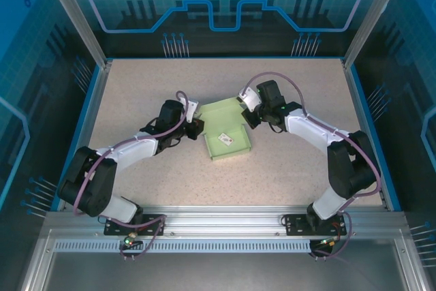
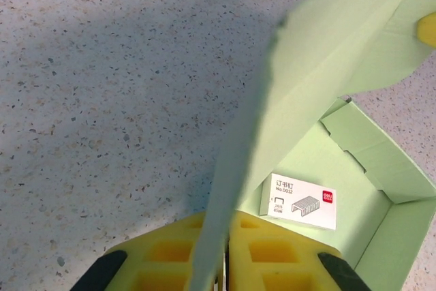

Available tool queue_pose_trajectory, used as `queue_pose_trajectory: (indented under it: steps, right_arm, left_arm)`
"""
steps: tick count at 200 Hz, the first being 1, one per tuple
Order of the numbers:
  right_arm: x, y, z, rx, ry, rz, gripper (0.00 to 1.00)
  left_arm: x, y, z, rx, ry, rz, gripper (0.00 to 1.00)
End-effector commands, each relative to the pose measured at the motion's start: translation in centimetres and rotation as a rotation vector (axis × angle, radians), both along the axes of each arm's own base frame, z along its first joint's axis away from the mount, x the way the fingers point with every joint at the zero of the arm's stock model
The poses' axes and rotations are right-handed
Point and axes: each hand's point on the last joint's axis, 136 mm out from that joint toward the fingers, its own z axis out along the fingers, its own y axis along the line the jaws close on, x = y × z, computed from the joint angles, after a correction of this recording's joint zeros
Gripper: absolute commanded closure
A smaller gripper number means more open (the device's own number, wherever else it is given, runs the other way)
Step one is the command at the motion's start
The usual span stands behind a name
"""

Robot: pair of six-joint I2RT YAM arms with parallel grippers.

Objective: Fold the paper box

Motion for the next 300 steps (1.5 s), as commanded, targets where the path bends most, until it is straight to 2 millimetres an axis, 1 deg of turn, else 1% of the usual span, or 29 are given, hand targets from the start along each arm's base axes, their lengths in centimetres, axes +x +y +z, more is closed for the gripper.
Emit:
queue_pose_trajectory:
  steps: [1,18,32,39,76,92,117,145,166,193,215,223,236,259,289,300]
  right_arm:
    - [-0.5,-0.3,0.2,-0.028,0.008,-0.033,0.94]
    - [-0.4,-0.4,0.1,-0.034,0.009,-0.037,0.94]
    - [-0.4,-0.4,0.0,-0.038,0.011,-0.038,0.94]
    - [-0.4,-0.4,0.0,-0.041,0.011,-0.038,0.94]
    - [-0.3,-0.4,0.2,-0.037,0.010,-0.047,0.94]
    - [-0.1,-0.3,0.2,-0.031,0.016,-0.069,0.94]
    - [0.6,-0.6,0.5,-0.067,0.003,-0.195,0.94]
    - [1.6,-0.7,1.4,-0.099,-0.023,-0.372,0.95]
    - [2.1,-0.5,1.9,-0.111,-0.055,-0.458,0.95]
    - [2.4,-0.2,1.6,-0.113,-0.059,-0.518,0.96]
    - [2.3,0.0,1.2,-0.123,-0.056,-0.551,0.96]
    - [2.3,0.0,1.2,-0.129,-0.059,-0.562,0.96]
    - [2.3,0.0,1.2,-0.133,-0.063,-0.576,0.96]
    - [2.4,-0.1,1.1,-0.134,-0.063,-0.600,0.94]
    - [2.6,0.1,0.8,-0.122,-0.053,-0.635,0.94]
    - [2.8,0.1,1.0,-0.112,-0.056,-0.651,0.95]
  left_arm:
    - [1.0,-0.3,1.5,0.012,-0.051,0.000,0.81]
    - [1.0,-0.1,1.4,0.024,-0.050,0.005,0.74]
    - [1.0,-0.1,1.4,0.028,-0.050,0.006,0.73]
    - [1.1,-0.1,1.4,0.028,-0.051,0.004,0.74]
    - [1.0,-0.2,1.1,0.034,-0.041,-0.002,0.86]
    - [1.1,-0.2,1.2,0.032,-0.042,-0.002,0.90]
    - [1.9,-0.3,2.0,0.030,-0.062,0.027,0.93]
    - [3.4,-0.8,3.6,0.053,-0.112,0.093,0.93]
    - [4.7,-0.6,3.9,0.078,-0.120,0.187,0.92]
    - [6.1,-0.2,4.3,0.069,-0.109,0.299,0.92]
    - [6.9,0.4,3.8,0.104,-0.097,0.378,0.91]
    - [7.1,0.6,3.4,0.113,-0.087,0.400,0.88]
    - [7.4,0.7,3.1,0.115,-0.078,0.423,0.88]
    - [7.5,0.3,2.8,0.105,-0.068,0.424,0.88]
    - [7.5,-0.2,2.9,0.084,-0.067,0.428,0.94]
    - [7.7,-0.4,3.0,0.074,-0.070,0.435,0.96]
